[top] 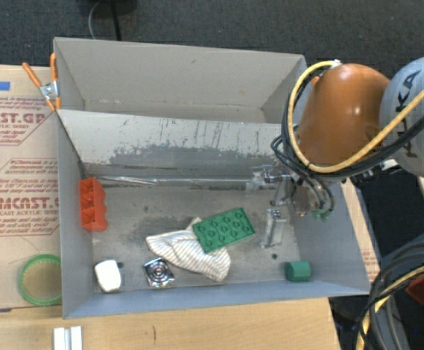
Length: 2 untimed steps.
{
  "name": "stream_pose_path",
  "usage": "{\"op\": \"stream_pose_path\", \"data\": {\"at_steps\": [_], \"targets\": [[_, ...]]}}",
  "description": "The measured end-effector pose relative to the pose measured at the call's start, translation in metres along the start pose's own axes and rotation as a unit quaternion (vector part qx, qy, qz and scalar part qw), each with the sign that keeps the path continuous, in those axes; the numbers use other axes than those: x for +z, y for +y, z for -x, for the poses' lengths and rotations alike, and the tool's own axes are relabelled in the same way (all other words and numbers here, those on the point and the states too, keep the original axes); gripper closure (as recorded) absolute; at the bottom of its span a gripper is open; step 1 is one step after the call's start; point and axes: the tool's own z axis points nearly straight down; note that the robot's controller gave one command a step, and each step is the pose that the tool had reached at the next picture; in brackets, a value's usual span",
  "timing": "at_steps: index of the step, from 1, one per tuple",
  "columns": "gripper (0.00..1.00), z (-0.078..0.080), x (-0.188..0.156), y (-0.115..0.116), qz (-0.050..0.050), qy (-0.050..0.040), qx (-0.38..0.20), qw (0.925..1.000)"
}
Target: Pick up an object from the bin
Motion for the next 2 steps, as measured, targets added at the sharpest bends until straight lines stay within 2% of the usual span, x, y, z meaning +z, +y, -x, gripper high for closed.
{"op": "stream_pose_path", "data": {"at_steps": [1,2], "targets": [[0.0,0.0,0.0,0.0,0.0,0.0,0.0,1.0],[0.0,0.004,0.035,0.04,-0.001,-0.0036,-0.021,0.9998]]}}
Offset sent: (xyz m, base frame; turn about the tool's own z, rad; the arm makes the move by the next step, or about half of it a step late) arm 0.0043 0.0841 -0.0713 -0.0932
